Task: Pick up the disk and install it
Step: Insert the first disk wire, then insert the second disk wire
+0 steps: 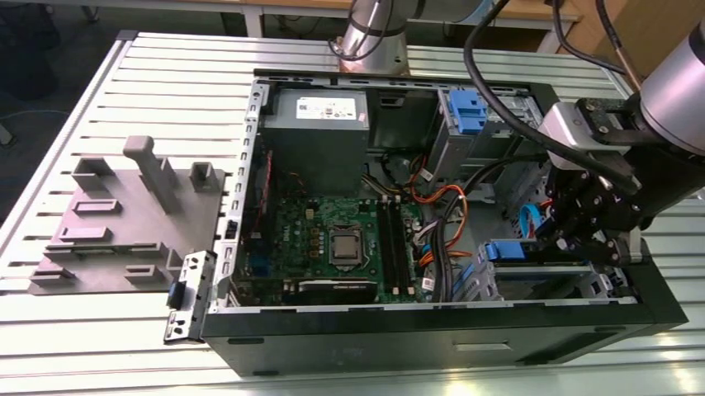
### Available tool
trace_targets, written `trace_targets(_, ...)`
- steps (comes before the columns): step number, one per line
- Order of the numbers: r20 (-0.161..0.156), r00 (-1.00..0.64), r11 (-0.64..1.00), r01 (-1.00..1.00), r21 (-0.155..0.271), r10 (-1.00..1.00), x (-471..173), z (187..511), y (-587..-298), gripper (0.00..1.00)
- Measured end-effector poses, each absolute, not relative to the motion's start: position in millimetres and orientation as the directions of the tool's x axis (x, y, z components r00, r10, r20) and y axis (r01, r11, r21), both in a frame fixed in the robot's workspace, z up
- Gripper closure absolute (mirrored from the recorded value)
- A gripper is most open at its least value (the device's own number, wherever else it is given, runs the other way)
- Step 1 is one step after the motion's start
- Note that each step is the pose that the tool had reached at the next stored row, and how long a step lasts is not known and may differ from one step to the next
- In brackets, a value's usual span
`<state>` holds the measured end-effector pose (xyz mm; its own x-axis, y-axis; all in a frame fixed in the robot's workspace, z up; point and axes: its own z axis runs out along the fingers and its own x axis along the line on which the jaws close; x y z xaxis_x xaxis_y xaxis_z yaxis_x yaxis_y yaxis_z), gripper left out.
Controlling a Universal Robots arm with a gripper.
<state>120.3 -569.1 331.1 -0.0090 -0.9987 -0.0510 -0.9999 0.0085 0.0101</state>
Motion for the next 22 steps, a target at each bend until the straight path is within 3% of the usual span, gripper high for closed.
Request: trace_targets(22,-0.051,-0.009,0.008,-1.0,0.01,-0.999,120.3,358.8,-569.1,0.76)
